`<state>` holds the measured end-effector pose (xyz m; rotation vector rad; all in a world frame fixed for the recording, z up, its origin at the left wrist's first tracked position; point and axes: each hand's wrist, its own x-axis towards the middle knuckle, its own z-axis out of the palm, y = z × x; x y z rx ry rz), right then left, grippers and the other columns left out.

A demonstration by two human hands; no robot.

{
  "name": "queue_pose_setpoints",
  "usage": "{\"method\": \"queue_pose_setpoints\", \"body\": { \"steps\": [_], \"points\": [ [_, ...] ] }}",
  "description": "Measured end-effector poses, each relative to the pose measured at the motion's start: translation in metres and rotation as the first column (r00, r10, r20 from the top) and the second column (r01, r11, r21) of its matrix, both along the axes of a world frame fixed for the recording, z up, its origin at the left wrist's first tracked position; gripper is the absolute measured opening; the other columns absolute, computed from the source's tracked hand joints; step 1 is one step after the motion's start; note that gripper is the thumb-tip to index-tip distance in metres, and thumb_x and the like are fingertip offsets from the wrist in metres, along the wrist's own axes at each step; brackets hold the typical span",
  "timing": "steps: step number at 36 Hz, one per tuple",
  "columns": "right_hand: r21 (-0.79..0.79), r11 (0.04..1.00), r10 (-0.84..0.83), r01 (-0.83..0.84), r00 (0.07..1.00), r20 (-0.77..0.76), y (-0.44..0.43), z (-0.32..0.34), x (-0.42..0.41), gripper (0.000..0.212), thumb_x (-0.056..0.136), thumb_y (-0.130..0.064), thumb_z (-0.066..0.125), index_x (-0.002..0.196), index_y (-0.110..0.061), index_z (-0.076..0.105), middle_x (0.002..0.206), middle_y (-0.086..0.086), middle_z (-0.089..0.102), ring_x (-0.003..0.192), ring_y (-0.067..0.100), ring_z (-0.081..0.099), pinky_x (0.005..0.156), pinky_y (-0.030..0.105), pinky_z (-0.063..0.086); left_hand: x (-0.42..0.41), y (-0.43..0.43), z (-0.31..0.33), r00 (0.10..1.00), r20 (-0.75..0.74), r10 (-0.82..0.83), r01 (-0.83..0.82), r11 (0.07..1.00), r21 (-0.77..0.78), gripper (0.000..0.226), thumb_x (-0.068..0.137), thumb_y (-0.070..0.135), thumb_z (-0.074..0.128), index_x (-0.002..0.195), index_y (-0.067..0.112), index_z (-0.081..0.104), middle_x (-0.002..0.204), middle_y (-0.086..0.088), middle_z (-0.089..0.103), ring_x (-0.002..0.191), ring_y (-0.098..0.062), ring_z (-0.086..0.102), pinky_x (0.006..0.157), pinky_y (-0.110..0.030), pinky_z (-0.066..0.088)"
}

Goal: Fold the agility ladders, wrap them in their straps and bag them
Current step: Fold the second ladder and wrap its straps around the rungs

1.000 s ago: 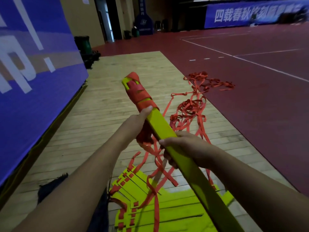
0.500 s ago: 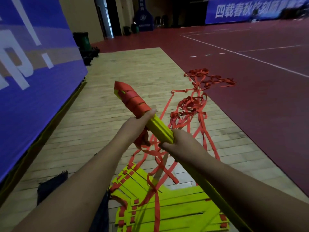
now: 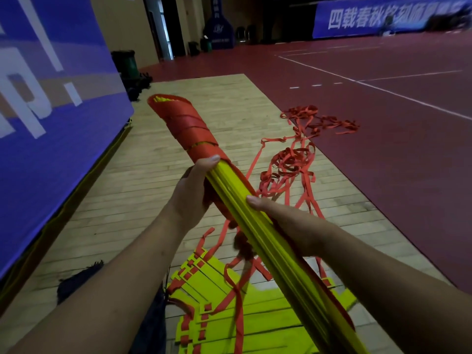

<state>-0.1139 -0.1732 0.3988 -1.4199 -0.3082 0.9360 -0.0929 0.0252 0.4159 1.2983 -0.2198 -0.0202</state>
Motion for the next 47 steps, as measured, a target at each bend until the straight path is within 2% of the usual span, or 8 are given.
{"method": "queue_pose_setpoints", "body": {
  "steps": [4, 9, 12, 15, 21, 27, 37, 47],
  "points": [
    [0.176, 0.969, 0.193, -0.171, 0.975, -0.114, 0.008, -0.001, -0.004, 0.058, 0.089, -0.059, 0.054, 0.106, -0.004, 0.06, 0.09, 0.016, 0.07, 0.077, 0.026, 0.072, 0.079, 0.038, 0.058, 0.001, 0.003, -0.001, 0.998, 0.023, -0.06, 0.059, 0.998, 0.015, 0.03, 0.067, 0.047, 0.065, 0.083, 0.022, 0.069, 0.076, -0.001, 0.063, 0.077, -0.018, 0.065, 0.073, -0.036, 0.054],
    [0.174, 0.984, 0.049, -0.037, 0.997, -0.064, 0.004, 0.002, 0.0, 0.042, 0.096, -0.047, 0.058, 0.099, -0.005, 0.053, 0.071, 0.01, 0.06, 0.055, 0.019, 0.06, 0.055, 0.029, 0.053, 0.005, 0.017, 0.002, 0.993, -0.037, -0.115, 0.12, 0.973, 0.198, 0.046, 0.079, 0.058, 0.062, 0.105, 0.02, 0.067, 0.091, -0.007, 0.073, 0.091, -0.028, 0.072, 0.073, -0.039, 0.059],
    [0.102, 0.988, -0.128, 0.12, 0.989, 0.076, 0.001, 0.005, -0.001, 0.04, 0.094, -0.043, 0.061, 0.096, -0.003, 0.054, 0.07, 0.014, 0.059, 0.054, 0.022, 0.058, 0.052, 0.028, 0.052, 0.002, 0.027, 0.003, 0.968, -0.228, -0.103, 0.217, 0.797, 0.563, 0.103, 0.059, 0.098, 0.047, 0.101, 0.005, 0.063, 0.07, -0.018, 0.067, 0.065, -0.034, 0.07, 0.061, -0.035, 0.055],
    [0.042, 0.952, -0.307, 0.304, 0.935, 0.179, 0.001, 0.008, 0.0, 0.043, 0.095, -0.043, 0.063, 0.099, -0.001, 0.057, 0.074, 0.017, 0.063, 0.057, 0.025, 0.061, 0.053, 0.03, 0.053, 0.001, 0.025, 0.0, 0.946, -0.313, -0.078, 0.289, 0.636, 0.715, 0.092, 0.07, 0.087, 0.034, 0.097, 0.003, 0.062, 0.057, -0.01, 0.062, 0.05, -0.025, 0.062, 0.054, -0.028, 0.048],
    [-0.205, 0.834, -0.337, 0.512, 0.768, 0.545, 0.009, -0.006, 0.008, 0.029, 0.097, -0.035, 0.065, 0.11, -0.009, 0.061, 0.085, 0.011, 0.069, 0.071, 0.023, 0.069, 0.071, 0.041, 0.062, 0.001, -0.003, 0.0, 0.977, -0.211, -0.034, 0.133, 0.869, 0.477, 0.058, 0.081, 0.066, 0.052, 0.1, 0.012, 0.061, 0.05, 0.001, 0.046, 0.04, -0.013, 0.04, 0.043, -0.022, 0.033],
    [-0.474, 0.76, 0.047, 0.445, 0.69, 0.722, 0.022, -0.021, 0.001, 0.03, 0.095, -0.028, 0.061, 0.116, -0.016, 0.044, 0.087, 0.004, 0.058, 0.073, 0.016, 0.06, 0.064, 0.035, 0.053, 0.001, -0.02, -0.019, 0.96, -0.159, 0.23, -0.109, 0.831, 0.546, 0.044, 0.088, 0.056, 0.066, 0.083, 0.012, 0.058, 0.047, 0.001, 0.047, 0.038, -0.014, 0.042, 0.042, -0.023, 0.034],
    [-0.43, 0.819, -0.004, 0.381, 0.752, 0.659, 0.031, -0.023, -0.003, 0.056, 0.083, -0.036, 0.079, 0.12, -0.018, 0.041, 0.102, 0.008, 0.065, 0.087, 0.023, 0.07, 0.077, 0.048, 0.061, 0.005, -0.019, -0.01, 0.864, -0.14, 0.483, -0.384, 0.814, 0.435, 0.044, 0.09, 0.047, 0.06, 0.066, 0.011, 0.056, 0.041, -0.001, 0.046, 0.036, -0.017, 0.045, 0.04, -0.023, 0.038],
    [-0.23, 0.911, -0.213, 0.342, 0.869, 0.446, 0.029, -0.019, -0.006, 0.03, 0.082, -0.009, 0.08, 0.104, -0.008, 0.06, 0.087, 0.017, 0.072, 0.07, 0.026, 0.074, 0.07, 0.042, 0.064, 0.002, -0.016, -0.012, 0.932, -0.093, 0.349, -0.288, 0.874, 0.392, 0.045, 0.094, 0.049, 0.053, 0.076, 0.01, 0.061, 0.051, -0.004, 0.051, 0.045, -0.021, 0.051, 0.049, -0.029, 0.043]
  ]
}}
